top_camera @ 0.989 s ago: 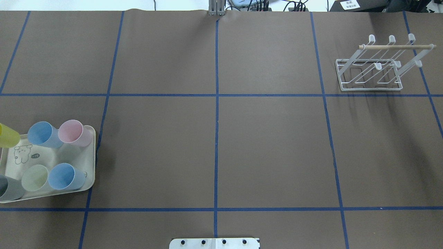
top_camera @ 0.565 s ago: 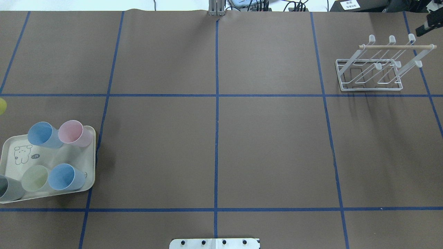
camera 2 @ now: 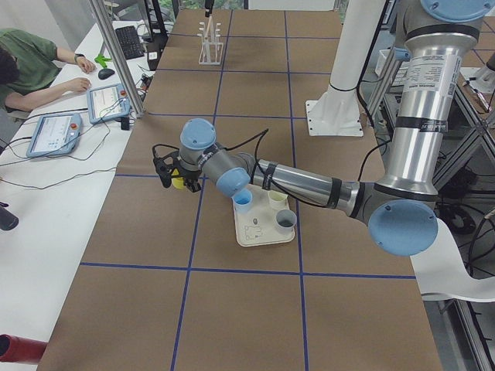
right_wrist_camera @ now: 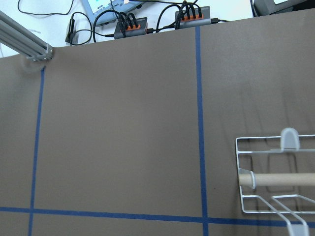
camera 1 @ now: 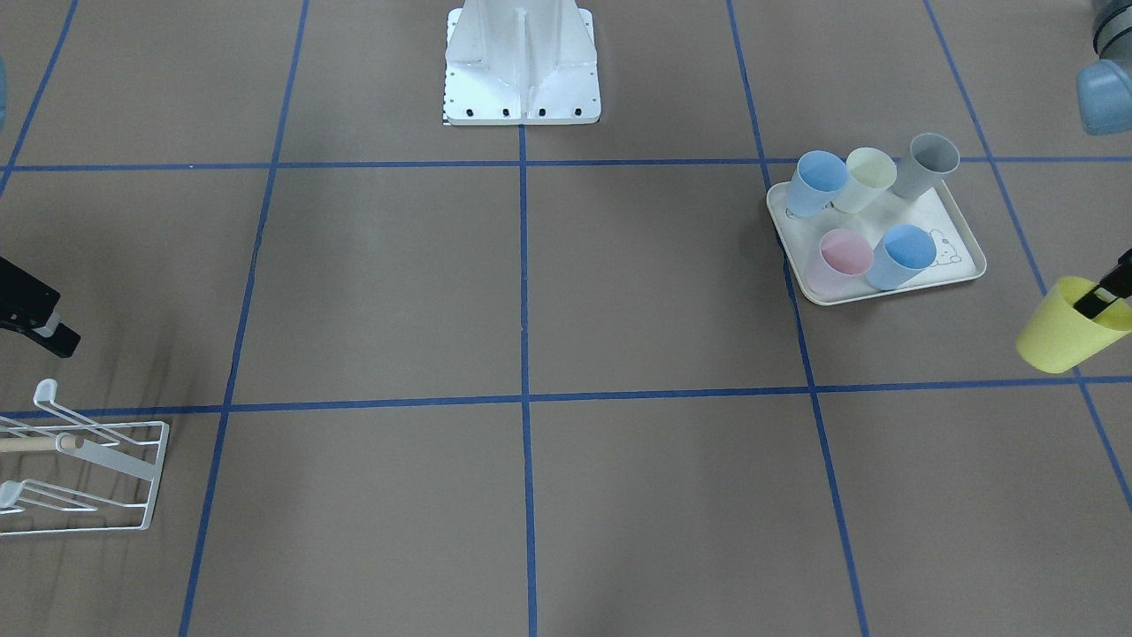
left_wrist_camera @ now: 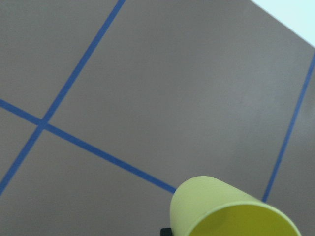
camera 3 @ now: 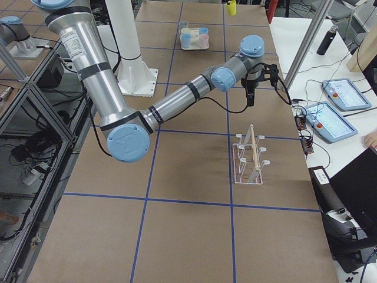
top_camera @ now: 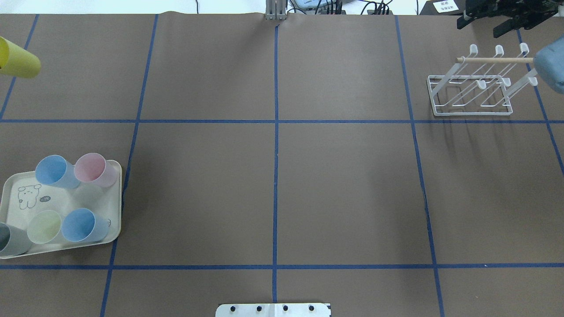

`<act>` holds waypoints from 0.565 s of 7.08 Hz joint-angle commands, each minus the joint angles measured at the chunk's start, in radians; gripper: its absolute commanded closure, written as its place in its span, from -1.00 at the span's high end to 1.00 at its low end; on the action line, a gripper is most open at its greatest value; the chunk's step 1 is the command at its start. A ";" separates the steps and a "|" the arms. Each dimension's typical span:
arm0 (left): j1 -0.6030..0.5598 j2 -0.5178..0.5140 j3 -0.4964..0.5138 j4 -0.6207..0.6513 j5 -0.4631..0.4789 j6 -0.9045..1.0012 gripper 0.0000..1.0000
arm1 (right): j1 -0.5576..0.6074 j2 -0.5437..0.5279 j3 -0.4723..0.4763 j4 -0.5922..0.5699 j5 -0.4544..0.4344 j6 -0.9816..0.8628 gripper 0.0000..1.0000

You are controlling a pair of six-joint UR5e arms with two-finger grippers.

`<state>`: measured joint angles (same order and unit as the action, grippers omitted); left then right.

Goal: Transfer IKEA cup to right arm and place on rack

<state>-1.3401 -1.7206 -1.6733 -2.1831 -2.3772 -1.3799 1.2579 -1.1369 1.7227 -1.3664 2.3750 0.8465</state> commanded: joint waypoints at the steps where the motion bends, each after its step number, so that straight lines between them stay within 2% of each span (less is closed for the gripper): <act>1: 0.121 -0.077 -0.005 -0.251 0.007 -0.414 -1.00 | -0.076 0.009 -0.044 0.318 -0.008 0.385 0.99; 2: 0.177 -0.103 -0.009 -0.352 0.080 -0.589 -1.00 | -0.099 0.009 -0.064 0.477 -0.011 0.572 0.99; 4: 0.322 -0.131 -0.014 -0.542 0.272 -0.849 -1.00 | -0.155 0.009 -0.086 0.693 -0.035 0.800 0.99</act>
<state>-1.0986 -1.8328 -1.6854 -2.6128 -2.2129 -2.0739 1.1366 -1.1276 1.6482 -0.8061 2.3565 1.5056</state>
